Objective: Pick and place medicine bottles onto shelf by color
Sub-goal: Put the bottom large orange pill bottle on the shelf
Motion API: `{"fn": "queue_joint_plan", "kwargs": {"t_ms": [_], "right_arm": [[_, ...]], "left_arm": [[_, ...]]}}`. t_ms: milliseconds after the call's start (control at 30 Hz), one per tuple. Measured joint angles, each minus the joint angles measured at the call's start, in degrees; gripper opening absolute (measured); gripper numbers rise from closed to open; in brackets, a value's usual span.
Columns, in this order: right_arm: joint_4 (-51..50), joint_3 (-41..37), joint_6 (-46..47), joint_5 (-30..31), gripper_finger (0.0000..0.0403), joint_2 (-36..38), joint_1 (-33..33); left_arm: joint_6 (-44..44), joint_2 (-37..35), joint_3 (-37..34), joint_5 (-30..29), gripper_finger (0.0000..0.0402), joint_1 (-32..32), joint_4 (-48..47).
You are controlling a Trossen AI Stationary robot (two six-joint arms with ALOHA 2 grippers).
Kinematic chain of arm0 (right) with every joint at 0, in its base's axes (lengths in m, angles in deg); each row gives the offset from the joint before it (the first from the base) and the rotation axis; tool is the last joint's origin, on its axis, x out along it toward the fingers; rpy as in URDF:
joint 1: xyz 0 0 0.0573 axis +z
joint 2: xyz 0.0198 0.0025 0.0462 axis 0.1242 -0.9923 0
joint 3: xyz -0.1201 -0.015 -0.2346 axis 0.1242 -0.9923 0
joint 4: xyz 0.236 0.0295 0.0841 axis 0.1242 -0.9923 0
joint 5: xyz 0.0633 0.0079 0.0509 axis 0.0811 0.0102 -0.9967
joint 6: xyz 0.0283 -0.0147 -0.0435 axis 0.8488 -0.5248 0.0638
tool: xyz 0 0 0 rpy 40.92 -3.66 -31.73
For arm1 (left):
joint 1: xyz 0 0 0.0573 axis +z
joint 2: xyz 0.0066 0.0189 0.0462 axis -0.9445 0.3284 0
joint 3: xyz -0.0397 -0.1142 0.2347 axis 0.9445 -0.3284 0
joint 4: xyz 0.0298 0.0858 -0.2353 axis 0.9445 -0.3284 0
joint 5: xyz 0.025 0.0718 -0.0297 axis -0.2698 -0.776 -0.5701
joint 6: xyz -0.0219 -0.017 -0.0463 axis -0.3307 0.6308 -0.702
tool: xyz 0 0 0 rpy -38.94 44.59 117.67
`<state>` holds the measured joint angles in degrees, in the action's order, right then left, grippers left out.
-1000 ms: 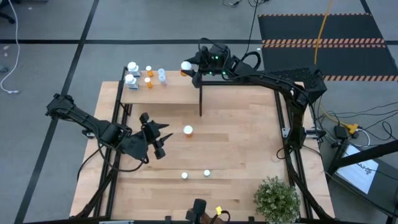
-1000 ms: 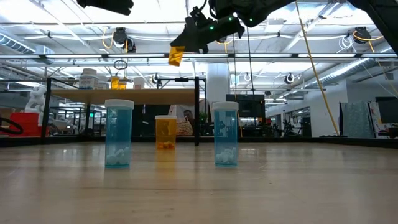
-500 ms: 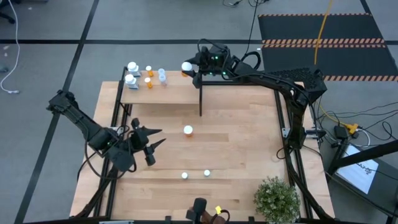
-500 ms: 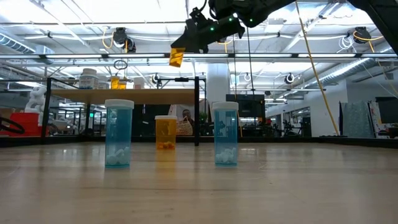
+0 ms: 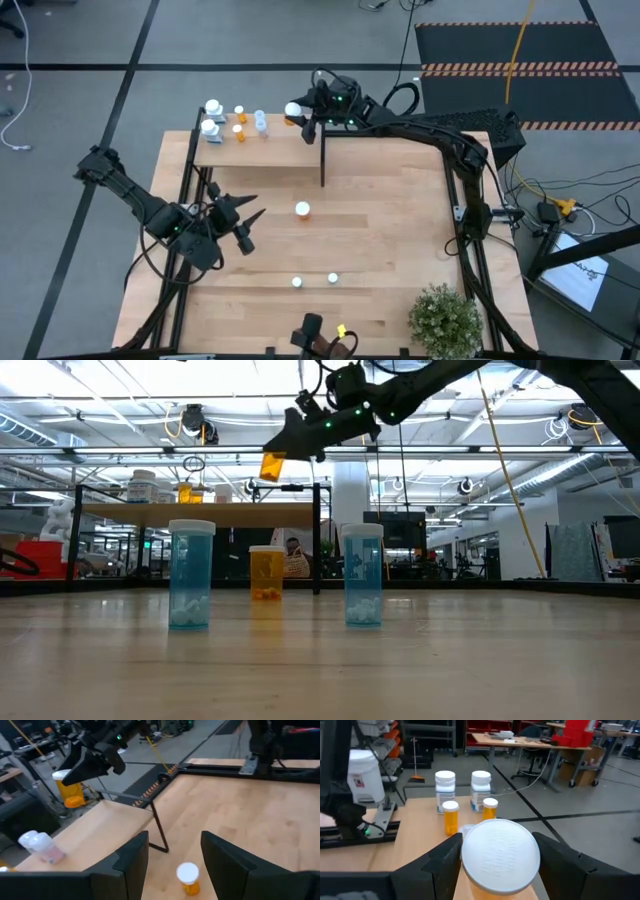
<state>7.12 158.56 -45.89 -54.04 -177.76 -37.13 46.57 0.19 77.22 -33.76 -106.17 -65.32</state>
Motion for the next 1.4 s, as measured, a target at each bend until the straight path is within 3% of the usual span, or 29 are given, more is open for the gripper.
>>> {"fn": "queue_joint_plan", "kwargs": {"t_ms": [200,600,800,1400], "right_arm": [[5.15,0.02,1.81,0.32,0.0226,-2.79,-0.02],[5.06,0.07,6.24,-2.29,0.0226,-4.25,0.27],[5.25,0.10,2.87,0.21,0.0226,-4.99,1.75],[7.71,0.07,2.70,0.26,0.0226,-7.28,-2.44]], "left_arm": [[0.60,0.02,0.00,-0.22,0.0182,2.48,0.52],[0.58,0.02,0.00,-0.51,0.0182,6.69,1.18],[0.78,0.02,0.00,-0.50,0.0182,6.88,1.32],[1.53,0.05,0.00,0.13,0.0182,6.88,1.70]]}}
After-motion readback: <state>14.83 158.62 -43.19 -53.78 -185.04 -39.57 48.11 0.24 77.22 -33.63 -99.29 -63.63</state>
